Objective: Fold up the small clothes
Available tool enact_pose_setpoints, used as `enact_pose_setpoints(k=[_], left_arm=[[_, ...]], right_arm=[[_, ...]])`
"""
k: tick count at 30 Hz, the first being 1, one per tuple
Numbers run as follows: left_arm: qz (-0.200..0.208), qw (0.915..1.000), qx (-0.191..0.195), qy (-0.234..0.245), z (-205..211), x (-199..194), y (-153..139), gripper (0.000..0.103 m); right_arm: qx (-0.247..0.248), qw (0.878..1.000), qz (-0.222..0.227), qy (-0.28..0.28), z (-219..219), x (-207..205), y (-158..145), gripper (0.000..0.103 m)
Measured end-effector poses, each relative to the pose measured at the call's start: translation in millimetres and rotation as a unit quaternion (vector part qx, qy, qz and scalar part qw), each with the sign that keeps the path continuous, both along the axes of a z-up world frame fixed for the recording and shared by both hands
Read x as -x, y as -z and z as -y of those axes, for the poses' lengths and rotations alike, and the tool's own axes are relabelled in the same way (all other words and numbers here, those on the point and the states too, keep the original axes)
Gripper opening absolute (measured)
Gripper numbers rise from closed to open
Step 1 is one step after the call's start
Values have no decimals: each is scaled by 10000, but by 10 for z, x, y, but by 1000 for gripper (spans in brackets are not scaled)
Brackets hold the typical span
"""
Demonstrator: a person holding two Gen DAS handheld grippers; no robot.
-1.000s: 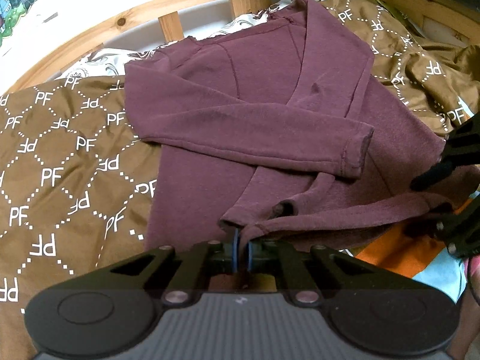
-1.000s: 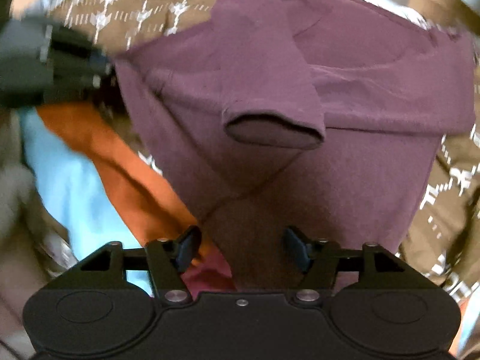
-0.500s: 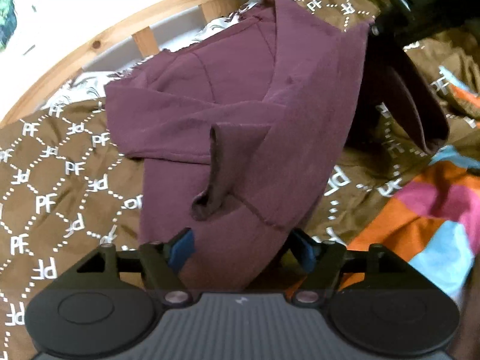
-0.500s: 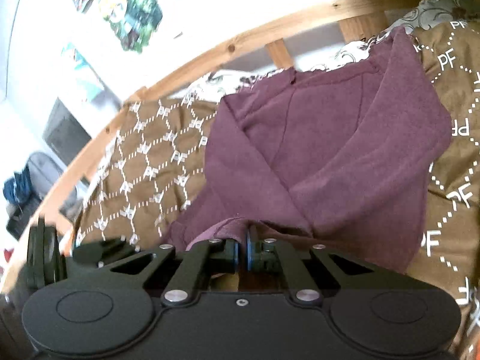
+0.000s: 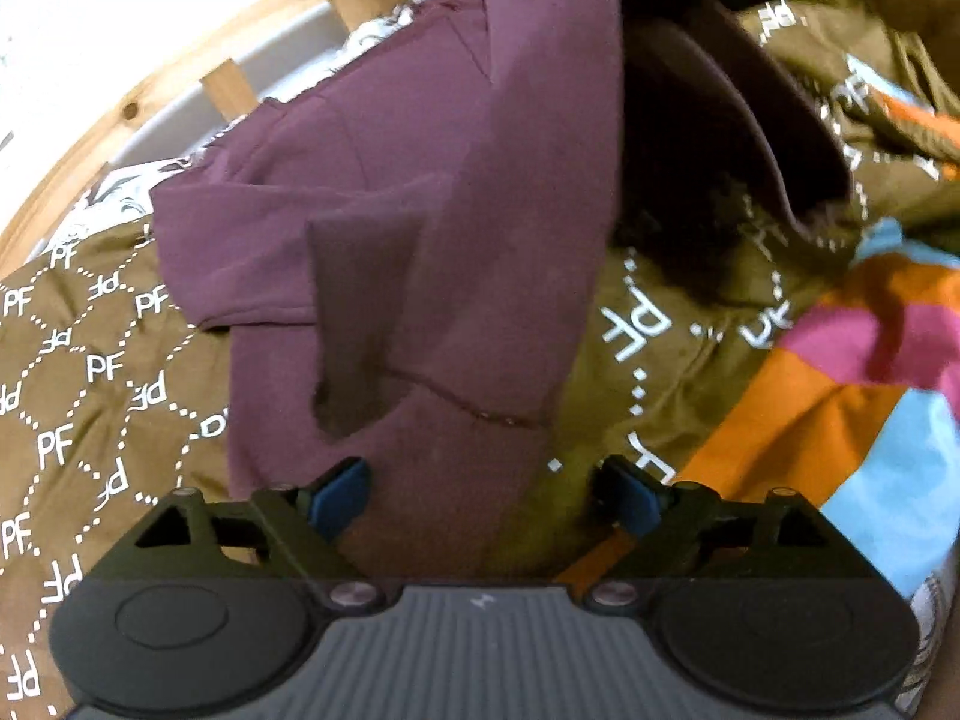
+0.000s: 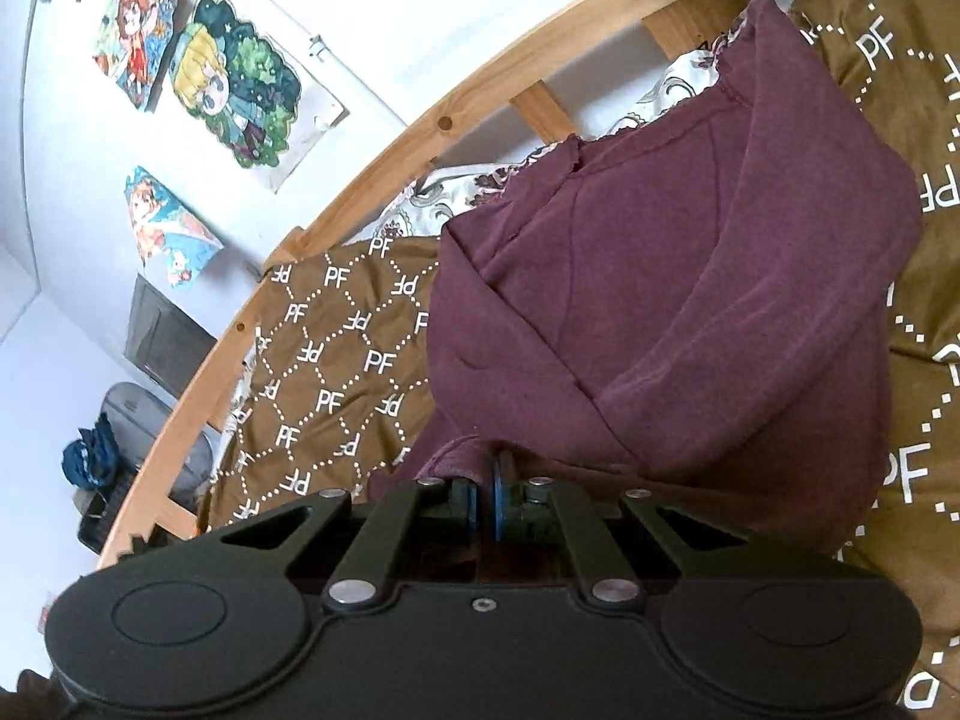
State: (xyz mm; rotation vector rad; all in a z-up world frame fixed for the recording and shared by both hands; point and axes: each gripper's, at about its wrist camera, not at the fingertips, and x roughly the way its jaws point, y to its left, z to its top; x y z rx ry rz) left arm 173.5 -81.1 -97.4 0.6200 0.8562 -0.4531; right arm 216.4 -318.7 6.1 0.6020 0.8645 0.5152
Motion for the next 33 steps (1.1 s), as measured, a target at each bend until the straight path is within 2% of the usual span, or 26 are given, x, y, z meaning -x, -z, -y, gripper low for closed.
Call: enact_pose_setpoints(k=[4, 6, 7, 10, 11, 13, 15, 16, 17, 20, 23, 28, 33], left_arm=[[218, 9994, -174, -209, 35, -26, 48, 93], [381, 9984, -221, -359, 16, -34, 25, 87], [474, 9974, -292, -455, 7, -40, 17, 79], [666, 9925, -608, -821, -39, -94, 22, 66], [689, 9914, -618, -923, -63, -107, 9, 59], [803, 9886, -652, -1099, -106, -97, -39, 53], [956, 9853, -626, -1271, -159, -80, -106, 33], [1015, 9835, -569, -1382, -195, -77, -147, 16], [1044, 9824, -510, -1465, -224, -83, -181, 7], [1165, 9798, 2, -1624, -369, -56, -352, 4], [1394, 9768, 350, -1590, -437, 50, -547, 4], [1632, 9766, 449, -1327, -435, 365, -851, 4], [1549, 9792, 565, -1180, -473, 732, -1090, 3]], right_arm=[[-42, 10000, 56, -25, -4, 16, -26, 5], [-12, 10000, 84, -33, 1, 50, -35, 5], [-4, 10000, 85, -21, 10, 64, -31, 5], [-45, 10000, 43, 45, 51, 103, -9, 5], [-52, 9999, 37, 77, 67, 118, -6, 5], [-69, 9999, 37, 144, 93, 143, 4, 5], [-61, 9997, 48, 215, 119, 172, 8, 5], [-28, 9997, 55, 238, 130, 190, 12, 5], [69, 9996, 64, 259, 131, 210, 8, 5], [725, 9972, 149, 141, 37, 273, -54, 5], [1653, 9858, 274, -75, -158, 386, -157, 4], [2662, 9617, 632, -172, -387, 693, -405, 4], [3148, 9423, 1125, -201, -484, 1058, -674, 3]])
